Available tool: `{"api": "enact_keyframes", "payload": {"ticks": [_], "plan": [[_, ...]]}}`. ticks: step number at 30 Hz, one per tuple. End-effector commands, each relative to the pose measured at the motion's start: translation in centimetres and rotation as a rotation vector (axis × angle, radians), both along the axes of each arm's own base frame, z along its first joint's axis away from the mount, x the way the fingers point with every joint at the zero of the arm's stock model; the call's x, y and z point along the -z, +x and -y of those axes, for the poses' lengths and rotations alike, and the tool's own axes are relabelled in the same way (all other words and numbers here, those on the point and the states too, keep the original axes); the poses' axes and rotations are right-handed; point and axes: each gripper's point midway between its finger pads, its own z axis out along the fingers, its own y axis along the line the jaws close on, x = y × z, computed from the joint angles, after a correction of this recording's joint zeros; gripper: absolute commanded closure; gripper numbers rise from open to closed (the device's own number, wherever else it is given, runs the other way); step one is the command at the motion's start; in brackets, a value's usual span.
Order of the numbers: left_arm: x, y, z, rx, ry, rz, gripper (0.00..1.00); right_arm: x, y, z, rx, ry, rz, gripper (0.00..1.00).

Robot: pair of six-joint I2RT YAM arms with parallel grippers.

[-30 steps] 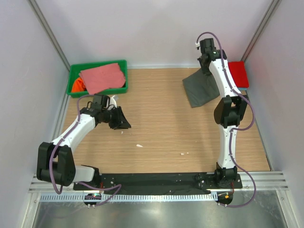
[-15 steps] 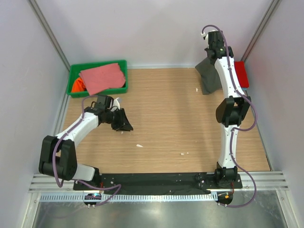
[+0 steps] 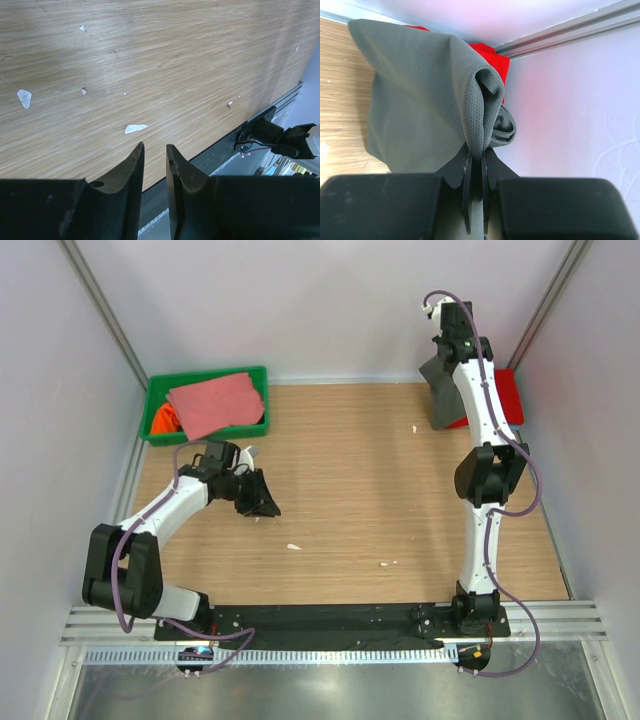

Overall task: Fold and stack the t-shirts
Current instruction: Neatly place the folded tshirt to the corner

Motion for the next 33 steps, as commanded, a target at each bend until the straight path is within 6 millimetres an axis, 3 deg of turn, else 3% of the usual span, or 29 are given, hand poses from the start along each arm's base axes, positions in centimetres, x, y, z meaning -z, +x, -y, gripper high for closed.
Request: {"api": "enact_keyframes", "payload": {"ticks": [1, 8, 15, 25, 33], "plan": [[-0.4, 0.0, 0.6, 0.035, -0.024, 0.018, 0.75, -7.3, -1.0, 0.9, 0.015, -0.023, 0.161, 0.98], [-0.5, -0.1, 0.7, 0.037, -0.027, 0.019, 0.75, -8.5, -2.9, 0.9, 0.011, -0.019, 0.15, 0.99], [-0.5, -0.2, 0.8, 0.039, -0.029, 0.015, 0.75, -9.5, -3.5, 1.0, 0.013, -0.011, 0.163, 0.99], [-0.3, 0.0, 0.8, 0.037, -0.029, 0.008, 0.75, -7.2, -2.9, 1.6, 0.009, 0.015, 0.119, 0.98], [0.3, -0.1, 0.8, 0.041, -0.024, -0.014, 0.75, -4.9, -0.4, 3.0, 0.009, 0.032, 0.119, 0.99]]}}
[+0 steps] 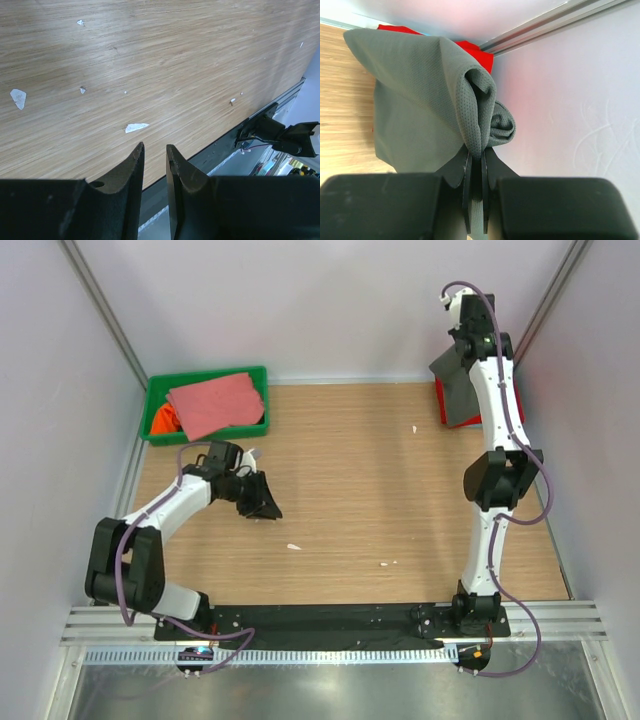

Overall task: Fold and stack the t-shirts
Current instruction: Neatly place the folded tshirt to the corner

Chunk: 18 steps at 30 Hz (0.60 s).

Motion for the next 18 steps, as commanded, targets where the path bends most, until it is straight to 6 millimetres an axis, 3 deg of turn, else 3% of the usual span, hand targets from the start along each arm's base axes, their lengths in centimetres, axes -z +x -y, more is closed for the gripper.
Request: {"api": "enact_keyframes", "payload": {"ticks": [1, 3, 4, 9, 10, 18], "plan": [[-0.3, 0.2, 0.4, 0.022, -0.023, 0.01, 0.75, -1.4, 1.8, 0.8, -0.002, 0.009, 0.087, 0.99], [-0.3, 0.4, 0.5, 0.024, -0.02, 0.006, 0.75, -0.7, 2.5, 0.6, -0.016, 0.017, 0.085, 0.99], [-0.1, 0.4, 0.4, 0.025, -0.015, 0.005, 0.75, 0.2, 2.8, 2.3, 0.013, 0.021, 0.078, 0.99], [0.7, 0.4, 0.4, 0.03, -0.003, -0.022, 0.75, 2.2, 4.9, 4.1, 0.011, 0.027, 0.1, 0.99], [1.1, 0.4, 0.3, 0.032, 0.009, -0.032, 0.75, 3.5, 5.4, 5.0, 0.021, 0.029, 0.089, 0.99], [2.7, 1.3, -0.2, 0.034, 0.066, -0.074, 0.75, 7.9, 8.4, 9.1, 0.04, 0.04, 0.136, 0.99]]}}
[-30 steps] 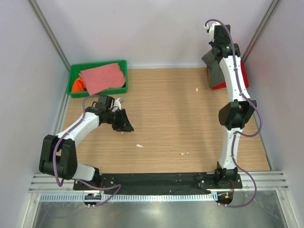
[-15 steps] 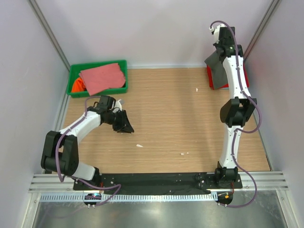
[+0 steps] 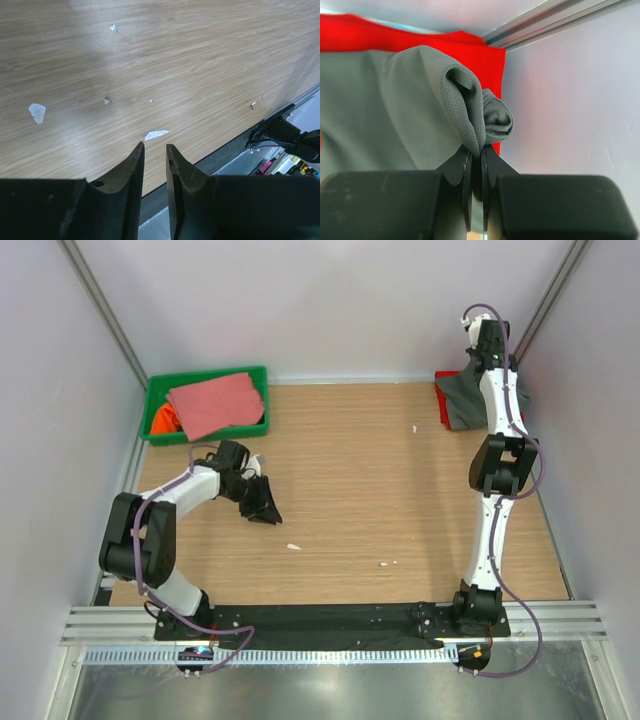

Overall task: Fold and stack the t-shirts
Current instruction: Neatly place the folded tshirt to the corner

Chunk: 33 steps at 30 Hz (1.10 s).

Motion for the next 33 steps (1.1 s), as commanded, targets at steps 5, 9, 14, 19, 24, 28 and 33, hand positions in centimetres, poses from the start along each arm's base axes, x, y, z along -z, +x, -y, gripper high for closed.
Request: {"api": "enact_keyframes", "payload": {"ticks": [5, 9, 14, 19, 24, 28, 33], "plan": [[-0.1, 1.9, 0.1, 0.008, 0.042, 0.012, 0.76, -1.7, 4.3, 4.2, 0.011, 0.021, 0.261, 0.99], [0.3, 2.0, 0.6, -0.003, 0.065, -0.005, 0.76, 0.6, 4.7, 6.5, 0.058, 0.042, 0.289, 0.98], [0.3, 2.3, 1.9, -0.001, 0.081, -0.009, 0.77, 3.9, 4.7, 9.6, 0.131, 0.068, 0.309, 0.99], [0.0, 2.1, 3.6, 0.018, 0.091, -0.001, 0.77, 5.9, 4.6, 11.1, 0.145, 0.114, 0.316, 0.98], [-0.6, 1.8, 4.6, 0.017, 0.105, 0.011, 0.77, 4.3, 5.0, 10.7, 0.136, 0.159, 0.363, 0.58], [-1.9, 1.9, 5.2, -0.005, 0.099, 0.035, 0.77, -1.4, 4.7, 8.9, 0.13, 0.184, 0.433, 0.42], [-4.4, 1.5, 5.6, -0.031, 0.081, 0.092, 0.77, -8.0, 2.5, 4.1, 0.145, 0.228, 0.466, 0.25]]}}
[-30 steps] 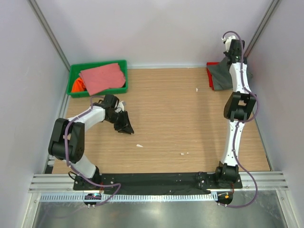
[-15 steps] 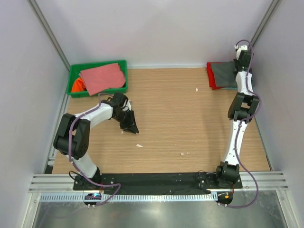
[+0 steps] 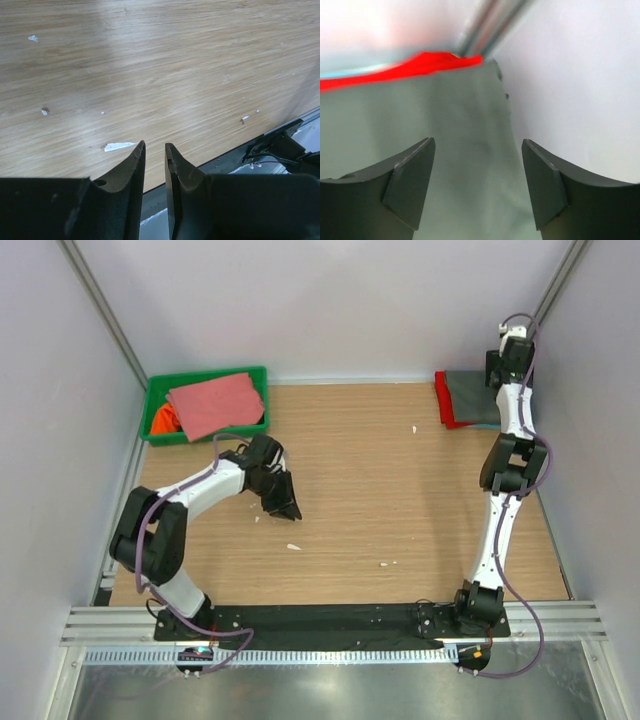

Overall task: Fold and stack the t-shirts
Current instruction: Neatly place the folded tshirt to the corner, then reset both grippers

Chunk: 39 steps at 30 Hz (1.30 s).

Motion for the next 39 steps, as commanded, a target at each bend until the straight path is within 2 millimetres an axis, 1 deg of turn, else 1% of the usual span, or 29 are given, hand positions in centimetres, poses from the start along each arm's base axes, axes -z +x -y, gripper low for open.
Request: {"api": "enact_keyframes", "payload": {"ticks": [1, 3, 4, 5, 6, 7, 8, 9, 10, 11, 13, 14, 15, 16, 17, 18, 19, 20, 21, 22, 23, 24, 26, 28, 29, 30, 34, 38, 39], "plan": [[-3.7, 0.6, 0.4, -0.042, -0.028, 0.093, 0.77, -16.9, -1.7, -6.4, -0.024, 0.024, 0.243, 0.23], [-5.1, 0.2, 0.2, -0.059, -0.046, 0.126, 0.77, -17.5, -2.7, -9.2, -0.05, 0.085, 0.229, 0.22], [-5.2, -0.1, 0.0, -0.076, -0.046, 0.125, 0.77, -20.0, -3.7, -11.8, -0.088, 0.111, 0.258, 0.22], [-5.6, -0.3, -0.2, -0.084, -0.052, 0.136, 0.77, -18.3, -4.4, -13.9, -0.109, 0.17, 0.214, 0.2], [-6.7, -0.6, -0.3, -0.093, -0.071, 0.163, 0.76, -18.3, -4.9, -16.1, -0.164, 0.212, 0.204, 0.19], [-6.8, -1.2, -0.5, -0.111, -0.081, 0.156, 0.75, -20.7, -6.5, -19.7, -0.23, 0.243, 0.229, 0.17], [-7.1, -1.4, -0.5, -0.124, -0.097, 0.163, 0.75, -17.7, -7.6, -21.2, -0.234, 0.303, 0.164, 0.13], [-7.4, -1.8, -0.7, -0.137, -0.11, 0.167, 0.74, -17.1, -8.5, -24.3, -0.293, 0.366, 0.145, 0.09], [-7.9, -2.7, -1.0, -0.148, -0.135, 0.186, 0.73, -16.9, -9.7, -26.3, -0.32, 0.41, 0.134, 0.01], [-8.3, -3.0, -0.9, -0.178, -0.166, 0.186, 0.72, -15.6, -12.0, -29.1, -0.338, 0.487, 0.091, 0.0], [-8.6, -4.4, -1.4, -0.202, -0.215, 0.21, 0.71, -14.3, -15.1, -33.2, -0.416, 0.588, 0.026, 0.0], [-8.8, -5.0, -1.5, -0.223, -0.241, 0.209, 0.7, -12.9, -18.4, -35.8, -0.46, 0.625, -0.031, 0.0], [-8.7, -5.5, -1.7, -0.239, -0.257, 0.213, 0.69, -12.2, -20.2, -37.0, -0.472, 0.663, -0.054, 0.0], [-7.4, -6.3, -2.0, -0.25, -0.266, 0.203, 0.69, -12.1, -21.6, -38.5, -0.509, 0.714, -0.044, 0.0], [-8.5, -6.9, -2.2, -0.283, -0.322, 0.232, 0.67, -10.6, -25.8, -39.3, -0.525, 0.772, -0.068, 0.0], [-6.7, -7.9, -2.6, -0.304, -0.325, 0.199, 0.66, -10.1, -27.7, -40.2, -0.492, 0.904, -0.062, 0.0], [-7.3, -7.9, -2.4, -0.32, -0.38, 0.235, 0.66, -11.3, -28.9, -41.1, -0.534, 0.993, 0.011, 0.0], [-8.5, -8.3, -2.5, -0.342, -0.45, 0.28, 0.65, -6.6, -32.2, -40.9, -0.477, 1.063, -0.072, 0.0], [-6.9, -8.9, -2.9, -0.403, -0.477, 0.238, 0.63, -8.9, -34.5, -40.6, -0.493, 1.128, 0.009, 0.0], [-7.6, -8.6, -2.8, -0.433, -0.543, 0.269, 0.61, -8.3, -36.1, -40.3, -0.466, 1.178, 0.01, 0.0], [-9.1, -8.8, -3.0, -0.454, -0.627, 0.328, 0.58, -4.9, -38.2, -39.5, -0.405, 1.179, -0.039, 0.0], [-7.5, -8.8, -3.4, -0.536, -0.658, 0.282, 0.56, -6.1, -39.9, -38.6, -0.415, 1.181, 0.027, 0.0], [-8.5, -8.6, -3.6, -0.575, -0.777, 0.321, 0.52, -2.0, -43.2, -37.0, -0.293, 1.174, -0.064, 0.0], [-8.7, -9.1, -4.0, -0.614, -0.891, 0.323, 0.52, -0.2, -45.9, -35.8, -0.214, 1.175, -0.104, 0.0], [-9.1, -9.3, -4.1, -0.621, -0.929, 0.324, 0.51, 1.6, -47.1, -35.5, -0.174, 1.177, -0.145, 0.0], [-7.8, -9.4, -3.8, -0.617, -0.929, 0.288, 0.5, 2.4, -47.9, -35.3, -0.138, 1.199, -0.163, 0.0], [-11.2, -10.4, -2.8, -0.481, -1.054, 0.358, 0.44, 4.7, -50.4, -35.2, -0.051, 1.297, -0.183, 0.0], [-13.4, -10.8, -3.2, -0.469, -1.159, 0.404, 0.35, 4.4, -50.5, -36.3, -0.119, 1.41, -0.115, 0.0], [-15.0, -11.2, -3.4, -0.44, -1.217, 0.45, 0.34, 3.9, -50.5, -36.4, -0.121, 1.431, -0.098, 0.0]]}}
